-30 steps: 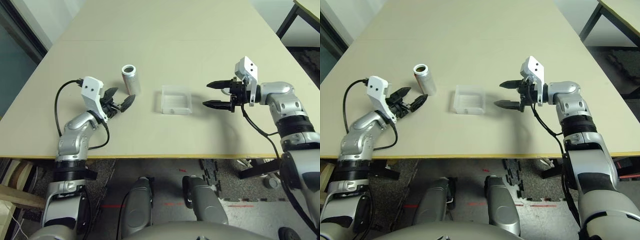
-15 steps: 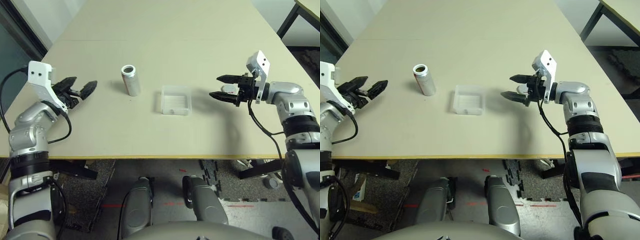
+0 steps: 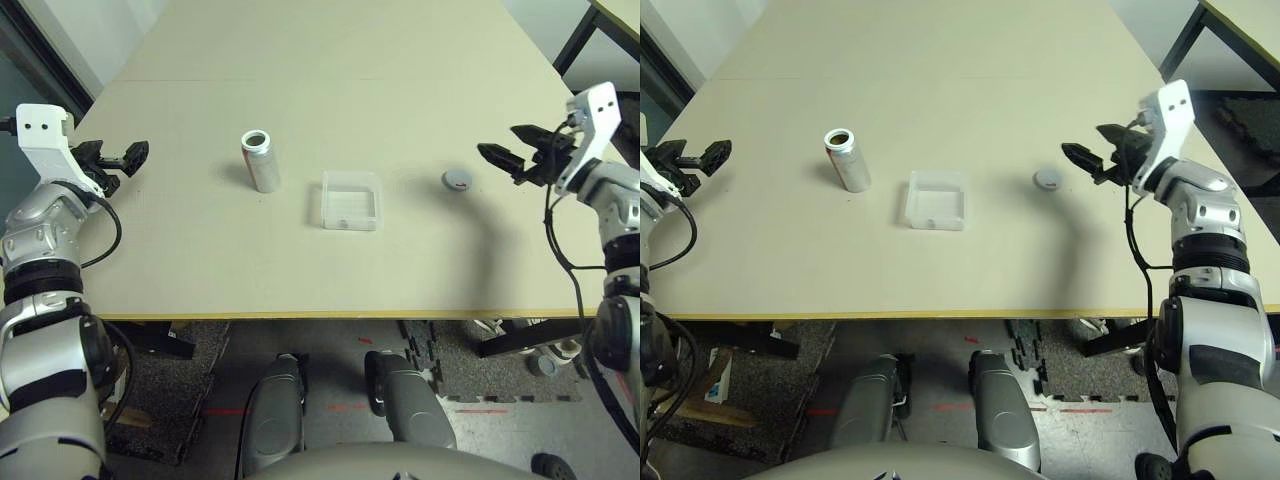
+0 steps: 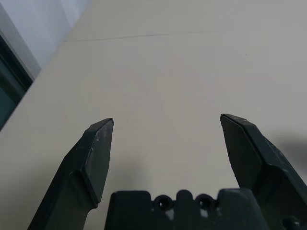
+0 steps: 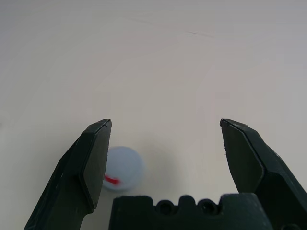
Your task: Pour the medicine from the bottle into the box.
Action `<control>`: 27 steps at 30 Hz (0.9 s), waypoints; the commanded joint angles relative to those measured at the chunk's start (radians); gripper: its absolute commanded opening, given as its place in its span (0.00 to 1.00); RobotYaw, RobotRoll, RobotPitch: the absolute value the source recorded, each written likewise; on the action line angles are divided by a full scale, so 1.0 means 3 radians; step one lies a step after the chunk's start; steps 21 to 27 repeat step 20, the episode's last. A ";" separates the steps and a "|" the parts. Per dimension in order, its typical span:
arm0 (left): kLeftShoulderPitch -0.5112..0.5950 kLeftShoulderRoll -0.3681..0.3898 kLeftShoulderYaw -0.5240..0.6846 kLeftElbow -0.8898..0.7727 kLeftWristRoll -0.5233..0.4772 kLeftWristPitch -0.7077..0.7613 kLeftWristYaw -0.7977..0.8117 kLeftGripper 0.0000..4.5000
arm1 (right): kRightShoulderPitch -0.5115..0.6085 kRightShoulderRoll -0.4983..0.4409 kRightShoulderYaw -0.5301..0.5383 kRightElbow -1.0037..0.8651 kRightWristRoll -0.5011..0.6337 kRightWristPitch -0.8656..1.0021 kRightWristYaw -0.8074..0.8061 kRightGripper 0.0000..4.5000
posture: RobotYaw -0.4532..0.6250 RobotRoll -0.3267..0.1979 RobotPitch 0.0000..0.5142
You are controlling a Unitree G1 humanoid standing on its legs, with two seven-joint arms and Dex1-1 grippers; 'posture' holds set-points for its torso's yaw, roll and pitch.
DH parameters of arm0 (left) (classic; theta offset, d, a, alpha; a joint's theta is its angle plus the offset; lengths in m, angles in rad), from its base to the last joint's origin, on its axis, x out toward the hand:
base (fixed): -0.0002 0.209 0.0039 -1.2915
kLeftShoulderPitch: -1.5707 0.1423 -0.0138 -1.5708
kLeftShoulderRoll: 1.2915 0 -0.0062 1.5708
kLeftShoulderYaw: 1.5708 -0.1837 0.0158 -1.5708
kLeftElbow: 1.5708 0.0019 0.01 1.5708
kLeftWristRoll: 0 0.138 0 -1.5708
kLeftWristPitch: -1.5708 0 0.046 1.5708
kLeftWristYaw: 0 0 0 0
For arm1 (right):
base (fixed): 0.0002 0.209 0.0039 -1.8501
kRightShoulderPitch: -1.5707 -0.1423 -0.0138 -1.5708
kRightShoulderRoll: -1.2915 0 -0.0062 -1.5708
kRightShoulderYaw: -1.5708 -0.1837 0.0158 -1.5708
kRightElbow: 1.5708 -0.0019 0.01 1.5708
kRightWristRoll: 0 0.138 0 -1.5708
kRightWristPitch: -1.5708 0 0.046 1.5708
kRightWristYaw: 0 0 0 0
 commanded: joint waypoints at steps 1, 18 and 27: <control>-0.0105 0.0061 -0.0053 0.0249 0.0104 -0.0141 0.0060 0.99 | 0.0096 -0.0044 -0.0127 0.0057 0.0048 -0.0051 -0.0160 1.00 | 0.33 0.62 0.27; -0.0239 0.0053 -0.0076 0.0643 0.0213 -0.0321 0.0176 0.99 | 0.0221 0.0018 -0.0238 0.0003 0.0107 -0.0160 -0.0400 1.00 | 0.32 0.62 0.26; -0.0222 0.0051 -0.0067 0.0638 0.0209 -0.0323 0.0176 0.99 | 0.0224 0.0020 -0.0234 -0.0004 0.0110 -0.0162 -0.0400 1.00 | 0.33 0.62 0.26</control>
